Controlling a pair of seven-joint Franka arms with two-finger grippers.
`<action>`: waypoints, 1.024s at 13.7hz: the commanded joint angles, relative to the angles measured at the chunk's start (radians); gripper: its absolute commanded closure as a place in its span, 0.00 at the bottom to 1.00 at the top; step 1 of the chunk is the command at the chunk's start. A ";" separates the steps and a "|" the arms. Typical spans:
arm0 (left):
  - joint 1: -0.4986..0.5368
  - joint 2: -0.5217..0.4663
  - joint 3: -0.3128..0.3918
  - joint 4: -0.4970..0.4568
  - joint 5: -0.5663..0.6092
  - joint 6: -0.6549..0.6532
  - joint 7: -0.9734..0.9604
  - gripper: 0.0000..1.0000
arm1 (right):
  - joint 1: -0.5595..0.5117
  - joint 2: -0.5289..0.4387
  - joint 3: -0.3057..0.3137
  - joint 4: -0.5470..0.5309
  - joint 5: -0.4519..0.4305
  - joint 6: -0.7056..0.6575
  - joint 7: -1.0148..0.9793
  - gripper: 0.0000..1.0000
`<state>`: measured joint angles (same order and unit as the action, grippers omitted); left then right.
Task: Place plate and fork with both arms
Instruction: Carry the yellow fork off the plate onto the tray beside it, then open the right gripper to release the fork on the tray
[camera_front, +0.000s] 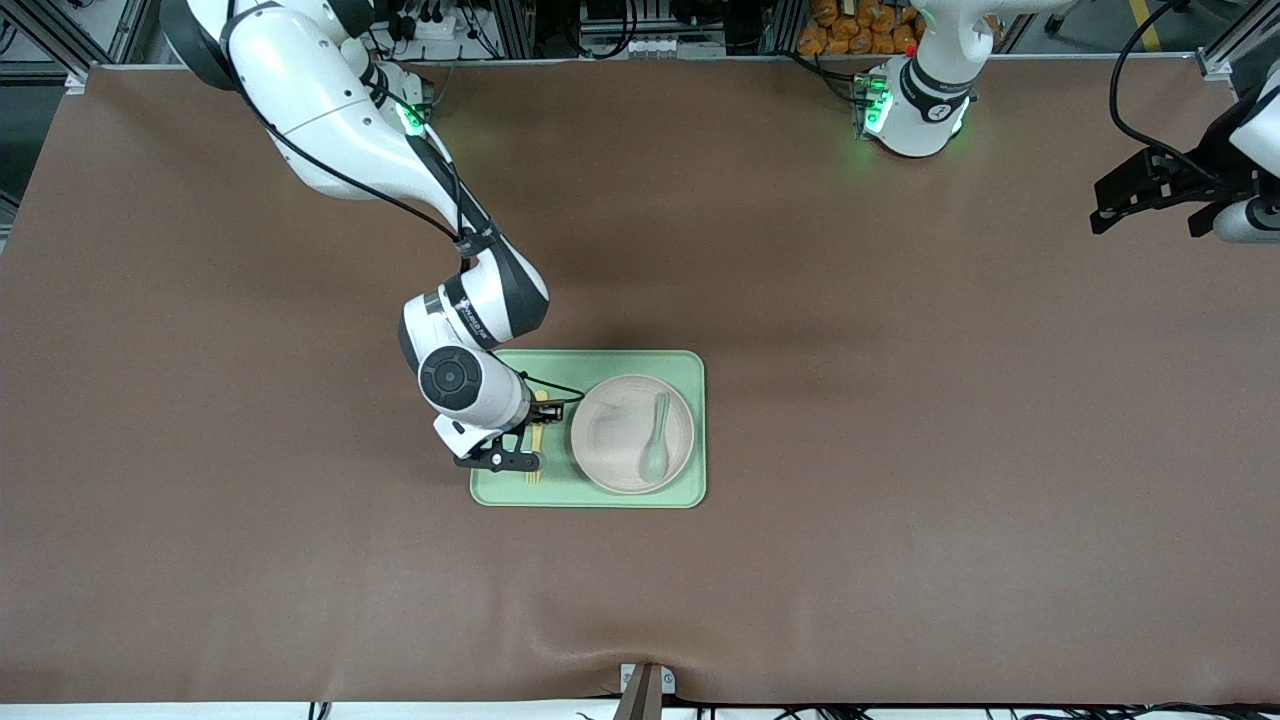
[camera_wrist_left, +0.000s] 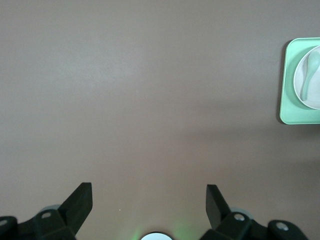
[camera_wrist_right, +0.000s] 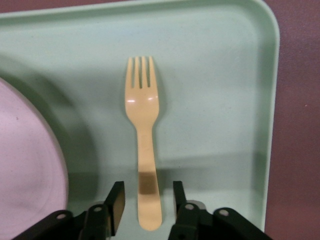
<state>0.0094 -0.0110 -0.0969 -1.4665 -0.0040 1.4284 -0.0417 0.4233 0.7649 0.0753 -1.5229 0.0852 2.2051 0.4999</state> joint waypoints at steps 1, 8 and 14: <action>-0.003 -0.001 -0.003 0.014 0.018 -0.006 -0.007 0.00 | -0.005 -0.026 0.006 -0.034 0.013 0.013 0.002 0.26; -0.003 -0.001 -0.003 0.012 0.015 -0.008 -0.006 0.00 | -0.047 -0.056 0.006 0.071 0.039 -0.095 -0.011 0.00; -0.005 -0.001 -0.003 0.012 0.015 -0.006 -0.007 0.00 | -0.234 -0.059 0.079 0.288 0.031 -0.459 -0.026 0.00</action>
<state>0.0091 -0.0110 -0.0975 -1.4665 -0.0040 1.4284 -0.0417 0.2737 0.7059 0.0869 -1.2958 0.1091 1.8411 0.4896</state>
